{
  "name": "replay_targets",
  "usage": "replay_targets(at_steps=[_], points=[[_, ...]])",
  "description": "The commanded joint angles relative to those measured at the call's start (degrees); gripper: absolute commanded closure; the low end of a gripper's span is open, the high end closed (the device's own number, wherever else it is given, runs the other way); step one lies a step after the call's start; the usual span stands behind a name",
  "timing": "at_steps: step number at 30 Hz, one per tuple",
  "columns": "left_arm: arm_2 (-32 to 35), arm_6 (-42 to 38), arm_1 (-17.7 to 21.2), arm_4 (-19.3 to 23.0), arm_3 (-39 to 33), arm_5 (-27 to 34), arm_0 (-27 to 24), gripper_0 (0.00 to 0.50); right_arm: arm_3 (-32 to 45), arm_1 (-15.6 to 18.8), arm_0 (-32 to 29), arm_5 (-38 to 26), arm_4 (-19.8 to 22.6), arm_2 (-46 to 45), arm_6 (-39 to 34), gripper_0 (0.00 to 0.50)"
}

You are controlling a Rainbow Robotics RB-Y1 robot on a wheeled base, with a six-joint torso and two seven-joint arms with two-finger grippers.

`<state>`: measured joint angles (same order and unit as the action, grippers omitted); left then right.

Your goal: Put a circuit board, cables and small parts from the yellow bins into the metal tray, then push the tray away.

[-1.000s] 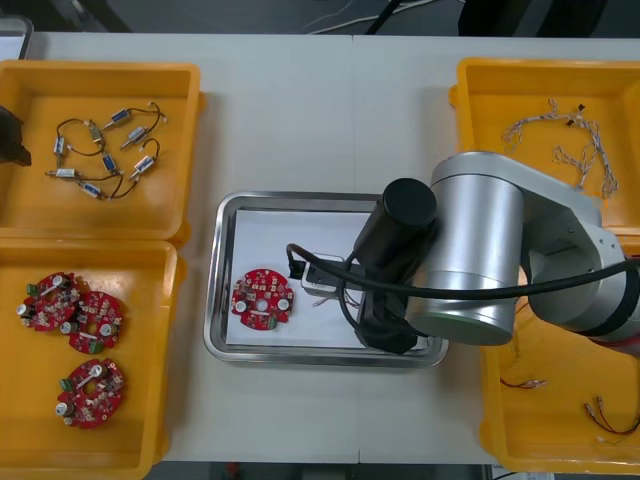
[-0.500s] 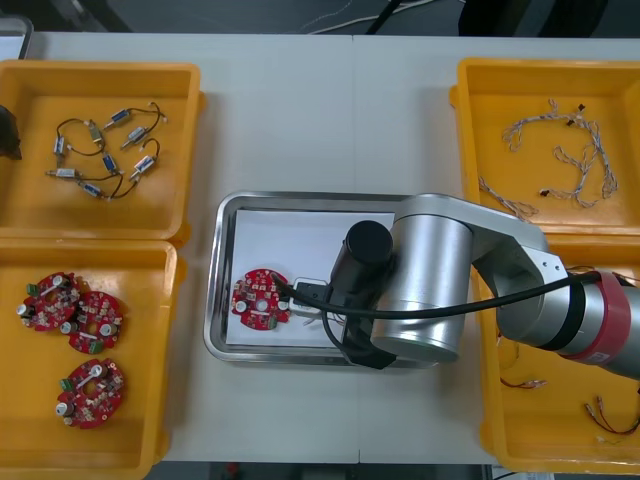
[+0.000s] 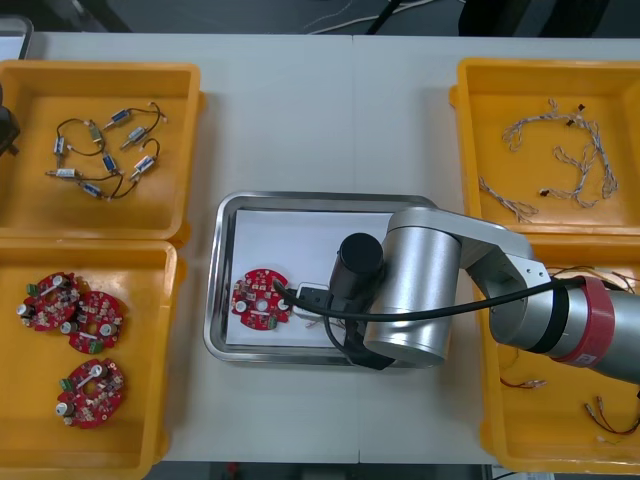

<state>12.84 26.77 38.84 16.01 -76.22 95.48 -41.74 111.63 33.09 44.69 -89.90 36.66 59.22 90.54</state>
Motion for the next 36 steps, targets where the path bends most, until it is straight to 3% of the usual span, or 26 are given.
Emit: replay_targets(at_steps=[1, 2, 3, 4, 5, 17, 21, 26, 31, 36], points=[[1.4, 1.5, -1.7, -1.4, -0.2, -3.2, -1.0, 0.000, 0.6, -1.4, 1.9, 0.6, -0.5, -0.2, 1.0, 0.117], [2.0, 0.3, -2.0, -1.3, -0.3, -3.9, -0.6, 0.000, 0.6, -1.4, 1.9, 0.8, -0.5, -0.4, 1.0, 0.071], [3.0, -0.9, -2.3, -1.2, -0.2, -4.8, -0.4, 0.000, 0.6, -1.4, 1.9, 0.8, -0.3, -0.7, 1.1, 0.071], [3.8, -1.5, -2.7, -1.1, -0.2, -5.5, -0.1, 0.000, 0.7, -1.4, 1.9, 0.7, 0.2, -1.0, 1.2, 0.017], [4.6, -1.5, -3.0, -1.1, -0.3, -6.0, -0.1, 0.000, 0.9, -1.3, 1.8, 0.5, 0.4, -1.4, 1.2, 0.013], [7.9, -1.4, -4.4, 0.3, 2.0, -11.0, -0.2, 0.000, 6.6, -1.1, 1.9, -6.1, 3.2, -9.6, 1.5, 0.012], [6.8, -1.2, -4.4, 0.4, 6.9, -15.1, -1.2, 0.000, 7.4, -1.0, 1.9, -8.0, 6.1, -13.3, 0.9, 0.012], [6.2, -1.1, -5.3, 0.3, 9.9, -16.2, -2.5, 0.000, 7.5, -1.1, 1.8, -11.7, 9.7, -18.7, -0.2, 0.012], [5.3, -1.6, -7.0, -0.3, 10.1, -15.5, -2.7, 0.000, 8.1, -1.1, 1.8, -19.0, 13.0, -25.7, -4.9, 0.012], [4.7, -2.3, -7.7, -0.8, 10.2, -14.8, -3.5, 0.000, 10.0, -0.9, 1.7, -20.1, 13.3, -29.2, -11.4, 0.011]])
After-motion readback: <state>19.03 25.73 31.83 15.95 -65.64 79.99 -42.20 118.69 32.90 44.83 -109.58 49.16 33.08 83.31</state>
